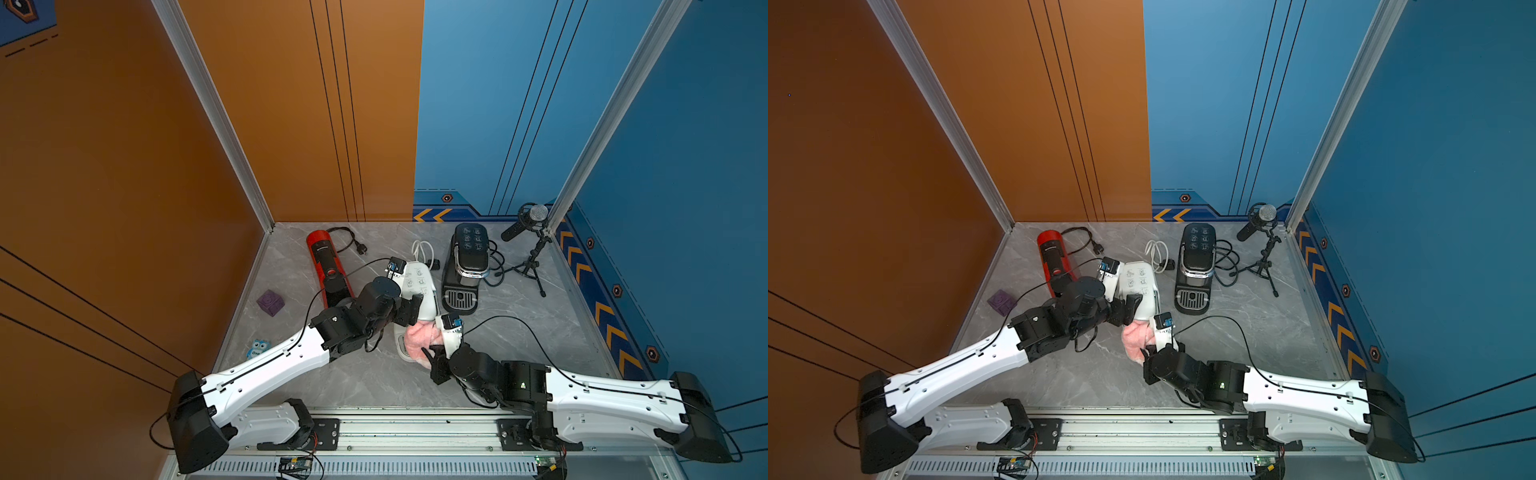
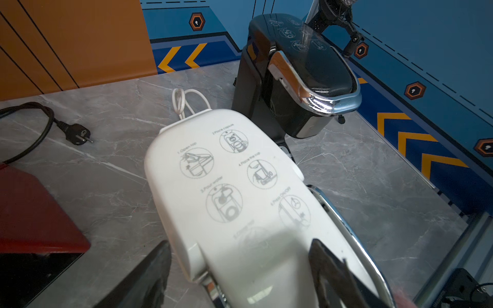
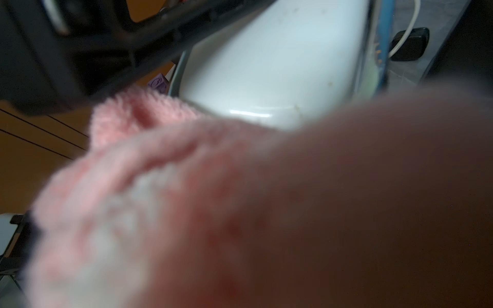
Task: Wipe the surface of a coffee machine
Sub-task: Adjust the cleaning item, then wipe the dirt from the surface of the coffee machine.
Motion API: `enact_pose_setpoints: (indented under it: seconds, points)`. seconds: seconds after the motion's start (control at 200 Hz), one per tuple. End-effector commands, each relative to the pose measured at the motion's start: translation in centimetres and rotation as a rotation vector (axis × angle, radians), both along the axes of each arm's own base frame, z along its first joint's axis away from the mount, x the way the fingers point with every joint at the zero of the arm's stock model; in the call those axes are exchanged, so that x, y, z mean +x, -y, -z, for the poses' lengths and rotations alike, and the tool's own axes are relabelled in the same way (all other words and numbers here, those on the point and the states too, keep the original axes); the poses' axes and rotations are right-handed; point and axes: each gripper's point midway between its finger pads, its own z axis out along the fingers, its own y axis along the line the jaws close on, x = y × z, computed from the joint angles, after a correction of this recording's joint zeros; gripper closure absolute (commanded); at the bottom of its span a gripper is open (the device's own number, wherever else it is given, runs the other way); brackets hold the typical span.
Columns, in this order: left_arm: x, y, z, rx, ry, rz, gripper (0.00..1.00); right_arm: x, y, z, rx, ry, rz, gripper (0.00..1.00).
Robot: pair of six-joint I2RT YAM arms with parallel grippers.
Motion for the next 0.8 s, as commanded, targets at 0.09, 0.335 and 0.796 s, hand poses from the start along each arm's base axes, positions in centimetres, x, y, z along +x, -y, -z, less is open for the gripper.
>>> enact_pose_setpoints:
  seconds: [0.09,0.335,0.796]
  points:
    - [0.4,-2.3,4.3,0.205,-0.041,-0.07,0.21,1.9,1.3,0.8,0.046,0.005,0.148,1.0]
    - [-0.1,-3.0,7.1,0.22,-0.106,-0.086,0.23,3.6,5.7,2.2,0.043,-0.021,0.282,1.0]
    - [-0.7,-3.0,8.5,0.187,-0.163,-0.095,0.25,0.4,-2.0,-0.1,0.072,0.009,0.066,1.0]
